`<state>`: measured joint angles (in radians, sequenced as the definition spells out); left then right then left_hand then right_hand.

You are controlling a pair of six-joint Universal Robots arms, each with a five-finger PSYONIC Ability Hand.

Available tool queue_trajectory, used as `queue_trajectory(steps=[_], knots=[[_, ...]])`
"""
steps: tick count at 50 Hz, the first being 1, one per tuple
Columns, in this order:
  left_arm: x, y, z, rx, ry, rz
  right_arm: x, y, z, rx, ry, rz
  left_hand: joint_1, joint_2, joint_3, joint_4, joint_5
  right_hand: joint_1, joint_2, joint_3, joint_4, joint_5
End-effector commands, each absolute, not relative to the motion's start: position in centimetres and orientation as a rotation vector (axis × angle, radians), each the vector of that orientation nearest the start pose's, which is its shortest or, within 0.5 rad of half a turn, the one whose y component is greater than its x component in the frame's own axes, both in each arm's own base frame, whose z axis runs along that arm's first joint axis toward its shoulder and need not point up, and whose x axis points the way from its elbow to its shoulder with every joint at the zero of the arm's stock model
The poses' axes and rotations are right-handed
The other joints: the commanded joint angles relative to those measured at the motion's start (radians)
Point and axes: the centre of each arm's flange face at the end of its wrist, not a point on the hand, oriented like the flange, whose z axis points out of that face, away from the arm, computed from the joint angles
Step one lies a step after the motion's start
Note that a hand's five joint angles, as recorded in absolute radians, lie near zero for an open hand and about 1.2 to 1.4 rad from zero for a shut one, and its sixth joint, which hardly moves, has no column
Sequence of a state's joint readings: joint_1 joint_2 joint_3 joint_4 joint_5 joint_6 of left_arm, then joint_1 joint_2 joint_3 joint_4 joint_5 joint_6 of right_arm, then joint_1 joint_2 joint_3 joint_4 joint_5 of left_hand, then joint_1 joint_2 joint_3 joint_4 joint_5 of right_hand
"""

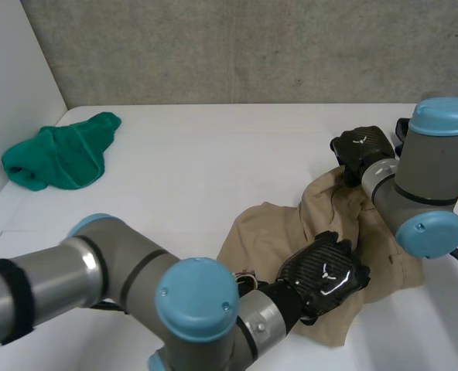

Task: Fold the laundry.

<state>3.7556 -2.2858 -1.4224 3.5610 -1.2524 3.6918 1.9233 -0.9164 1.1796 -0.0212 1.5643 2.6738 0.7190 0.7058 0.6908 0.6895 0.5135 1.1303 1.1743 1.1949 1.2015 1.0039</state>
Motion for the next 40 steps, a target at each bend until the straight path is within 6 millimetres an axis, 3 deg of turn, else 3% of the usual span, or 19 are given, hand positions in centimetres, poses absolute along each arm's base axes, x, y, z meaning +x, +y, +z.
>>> queue_trajectory(steps=[1,5,10,14,18,26,30,33,35,40], knots=[[-43.2,-12.3,13.3,-1.556,-1.350,1.745,26.4,-35.4,18.0,-1.007,2.338,-1.970,0.677,0.690,0.705,0.707,0.708,0.266,0.222,0.201,0.195,0.218],[-42.1,-13.5,17.7,-1.460,-1.352,1.877,25.6,-35.7,18.2,-0.994,2.352,-1.972,0.677,0.690,0.705,0.707,0.708,0.266,0.222,0.201,0.195,0.218],[-38.6,-15.7,23.2,-1.213,-1.434,1.966,24.8,-35.3,19.8,-1.043,2.351,-2.013,0.677,0.690,0.705,0.707,0.708,0.266,0.222,0.201,0.195,0.218],[-35.5,-17.0,26.1,-1.027,-1.479,1.980,23.5,-34.9,21.3,-1.136,2.359,-2.069,0.677,0.690,0.705,0.707,0.708,0.266,0.222,0.201,0.195,0.218],[-32.5,-18.8,27.4,-0.866,-1.537,1.988,23.0,-34.4,22.3,-1.234,2.343,-2.109,0.677,0.690,0.705,0.707,0.708,0.266,0.222,0.201,0.195,0.218],[-28.7,-22.6,27.5,-0.706,-1.621,1.993,22.6,-31.8,24.4,-1.369,2.375,-2.015,0.677,0.690,0.705,0.707,0.708,0.266,0.222,0.201,0.195,0.218],[-27.8,-24.7,27.3,-0.678,-1.647,2.024,23.0,-31.4,25.1,-1.360,2.349,-2.013,0.677,0.690,0.705,0.707,0.708,0.266,0.222,0.201,0.195,0.218],[-28.4,-26.0,25.8,-0.687,-1.685,1.997,23.6,-32.3,26.4,-1.284,2.261,-2.129,0.677,0.690,0.705,0.707,0.708,0.266,0.222,0.201,0.195,0.218],[-28.8,-27.9,24.9,-0.676,-1.713,1.996,24.5,-33.2,27.2,-1.188,2.171,-2.227,0.677,0.690,0.705,0.707,0.708,0.266,0.222,0.201,0.195,0.218],[-30.3,-31.8,23.4,-0.668,-1.721,2.001,26.4,-36.9,25.5,-1.039,2.031,-2.381,0.677,0.690,0.705,0.707,0.708,0.266,0.222,0.201,0.195,0.218]])
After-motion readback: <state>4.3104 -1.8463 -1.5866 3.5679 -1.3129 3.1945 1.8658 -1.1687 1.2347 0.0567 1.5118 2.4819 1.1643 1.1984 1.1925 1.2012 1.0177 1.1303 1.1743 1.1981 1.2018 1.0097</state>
